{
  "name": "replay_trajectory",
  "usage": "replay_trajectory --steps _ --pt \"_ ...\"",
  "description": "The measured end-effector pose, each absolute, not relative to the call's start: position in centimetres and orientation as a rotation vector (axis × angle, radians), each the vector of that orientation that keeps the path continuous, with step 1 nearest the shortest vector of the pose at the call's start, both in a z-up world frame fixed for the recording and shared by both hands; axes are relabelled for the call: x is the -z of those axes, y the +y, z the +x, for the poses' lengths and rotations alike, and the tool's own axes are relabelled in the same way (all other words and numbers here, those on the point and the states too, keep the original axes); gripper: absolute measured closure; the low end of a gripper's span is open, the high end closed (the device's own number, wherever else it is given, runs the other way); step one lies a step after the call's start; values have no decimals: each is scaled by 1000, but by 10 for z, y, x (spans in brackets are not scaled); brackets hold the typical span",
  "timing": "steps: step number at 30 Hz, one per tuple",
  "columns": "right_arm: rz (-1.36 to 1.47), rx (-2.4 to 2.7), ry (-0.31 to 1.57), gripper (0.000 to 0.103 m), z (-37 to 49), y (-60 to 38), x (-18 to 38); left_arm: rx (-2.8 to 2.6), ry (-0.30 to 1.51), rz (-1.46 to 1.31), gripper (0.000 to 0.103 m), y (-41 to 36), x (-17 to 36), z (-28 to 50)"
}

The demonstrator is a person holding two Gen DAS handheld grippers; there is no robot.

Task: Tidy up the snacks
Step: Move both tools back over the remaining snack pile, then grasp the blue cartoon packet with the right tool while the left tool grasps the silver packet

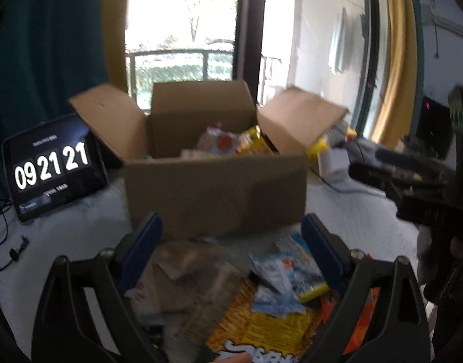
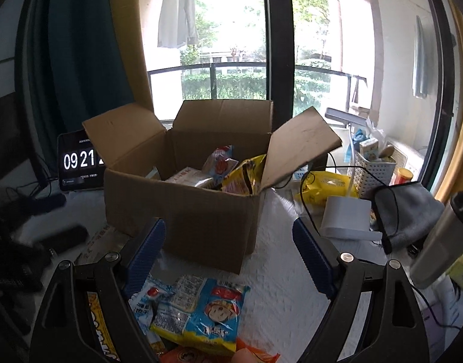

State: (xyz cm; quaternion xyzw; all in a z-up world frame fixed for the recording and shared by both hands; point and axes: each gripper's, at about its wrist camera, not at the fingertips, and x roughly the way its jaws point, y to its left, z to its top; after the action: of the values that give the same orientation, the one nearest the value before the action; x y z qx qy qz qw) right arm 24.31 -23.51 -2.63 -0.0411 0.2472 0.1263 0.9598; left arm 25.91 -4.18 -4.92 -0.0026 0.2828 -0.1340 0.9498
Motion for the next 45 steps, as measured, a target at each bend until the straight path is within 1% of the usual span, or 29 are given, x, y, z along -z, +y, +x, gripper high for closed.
replay_trajectory --steps 3,9,17,18,19,20,21,22,24,25,26,27,28,29,30,31,32,33,34,42,45 --pt "-87 -246 495 15 239 -237 33 293 613 27 9 -56 61 258" --pt "-58 -248 547 15 248 -249 60 313 675 68 9 -74 83 261" --pt "51 -268 699 15 265 -265 105 354 742 138 10 -96 110 263" --pt "68 -272 724 15 267 -267 111 361 747 149 12 -99 113 263" --pt "77 -276 740 15 269 -268 115 364 754 155 22 -100 115 264" --pt "93 -286 766 15 271 -268 120 365 771 161 28 -100 119 265" --pt "108 -294 784 15 273 -270 124 364 790 162 37 -100 122 268" --pt "122 -301 804 16 275 -271 128 361 801 162 44 -100 125 269" --pt "152 -307 855 23 279 -271 138 362 812 158 49 -97 129 270" --pt "172 -321 889 28 280 -271 143 365 815 154 52 -96 129 270" --pt "186 -336 903 31 281 -271 146 369 817 151 55 -95 130 270" --pt "201 -351 909 32 282 -271 148 375 818 151 59 -96 131 270" --pt "215 -363 911 36 282 -272 148 378 818 153 61 -96 132 269" --pt "215 -371 911 45 282 -271 148 380 816 153 62 -97 132 268" --pt "214 -382 911 51 282 -270 147 387 815 153 63 -97 132 267" --pt "205 -394 911 64 282 -268 147 390 816 154 63 -97 132 267" --pt "189 -392 908 69 281 -265 146 393 813 154 64 -98 131 268" --pt "165 -390 898 80 279 -262 144 397 809 152 64 -98 130 267" --pt "136 -392 887 84 276 -258 142 400 806 149 64 -97 130 267" --pt "51 -388 818 94 257 -250 124 412 753 117 64 -87 111 255" --pt "19 -375 769 95 248 -251 109 409 724 103 64 -81 100 251"
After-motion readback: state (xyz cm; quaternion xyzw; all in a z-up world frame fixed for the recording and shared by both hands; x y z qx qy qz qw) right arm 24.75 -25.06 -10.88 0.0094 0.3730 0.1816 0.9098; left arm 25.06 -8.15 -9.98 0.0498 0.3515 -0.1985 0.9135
